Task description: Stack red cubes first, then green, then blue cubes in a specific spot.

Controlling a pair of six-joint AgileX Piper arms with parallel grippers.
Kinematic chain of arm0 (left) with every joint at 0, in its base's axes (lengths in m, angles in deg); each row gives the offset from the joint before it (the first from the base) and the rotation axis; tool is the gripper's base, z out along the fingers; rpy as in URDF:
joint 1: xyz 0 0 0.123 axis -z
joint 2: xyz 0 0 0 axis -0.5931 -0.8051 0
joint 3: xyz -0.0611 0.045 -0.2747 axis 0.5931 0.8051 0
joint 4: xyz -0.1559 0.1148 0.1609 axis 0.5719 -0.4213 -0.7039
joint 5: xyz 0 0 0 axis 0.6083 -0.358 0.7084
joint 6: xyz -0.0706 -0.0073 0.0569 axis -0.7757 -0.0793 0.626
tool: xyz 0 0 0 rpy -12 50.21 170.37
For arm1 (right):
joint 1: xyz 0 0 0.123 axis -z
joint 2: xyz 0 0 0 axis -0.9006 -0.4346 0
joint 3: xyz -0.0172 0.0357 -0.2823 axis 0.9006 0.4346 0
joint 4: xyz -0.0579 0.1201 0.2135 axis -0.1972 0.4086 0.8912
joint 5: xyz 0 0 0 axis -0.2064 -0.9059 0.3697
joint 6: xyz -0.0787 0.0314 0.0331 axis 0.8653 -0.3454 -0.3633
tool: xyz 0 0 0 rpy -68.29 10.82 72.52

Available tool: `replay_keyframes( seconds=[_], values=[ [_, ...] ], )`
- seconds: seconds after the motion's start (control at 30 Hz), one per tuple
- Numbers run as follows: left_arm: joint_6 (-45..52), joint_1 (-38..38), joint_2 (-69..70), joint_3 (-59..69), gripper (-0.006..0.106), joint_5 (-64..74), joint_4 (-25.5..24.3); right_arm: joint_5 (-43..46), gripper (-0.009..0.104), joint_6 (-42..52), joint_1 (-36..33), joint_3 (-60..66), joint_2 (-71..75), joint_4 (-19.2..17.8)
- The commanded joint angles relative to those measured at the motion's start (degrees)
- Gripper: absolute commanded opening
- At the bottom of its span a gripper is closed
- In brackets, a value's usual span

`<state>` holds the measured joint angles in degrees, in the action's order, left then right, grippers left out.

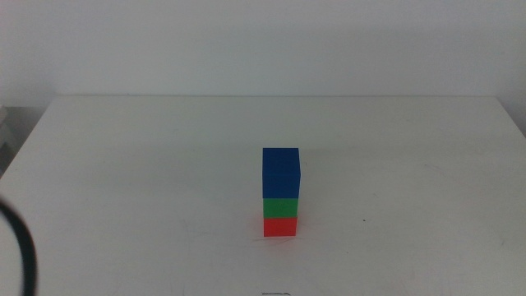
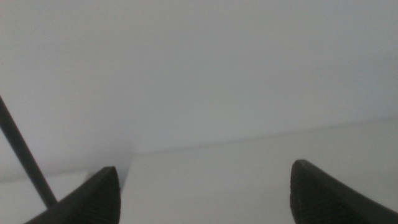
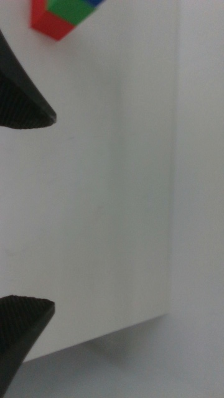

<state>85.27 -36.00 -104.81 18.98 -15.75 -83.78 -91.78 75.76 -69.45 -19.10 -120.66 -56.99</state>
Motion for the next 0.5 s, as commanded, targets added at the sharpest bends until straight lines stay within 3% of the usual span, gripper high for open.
replay_keyframes(
  seconds=[0.0, 0.3, 0.47],
  values=[
    [-0.89, 0.08, 3.24, 2.74, 0.094, -4.57, 1.26, 4.79, 0.082, 0.93, 0.38, 5.23, 5.73, -1.18],
    [-0.89, 0.08, 20.09, 21.76, 0.094, -4.57, 5.40, 14.57, 0.082, 0.93, 0.38, 29.50, 31.42, -1.58],
    [-0.89, 0.08, 23.45, 26.83, 0.094, -4.63, 5.27, 23.06, 0.082, 0.93, 0.77, 33.81, 32.07, -2.10]
  ],
)
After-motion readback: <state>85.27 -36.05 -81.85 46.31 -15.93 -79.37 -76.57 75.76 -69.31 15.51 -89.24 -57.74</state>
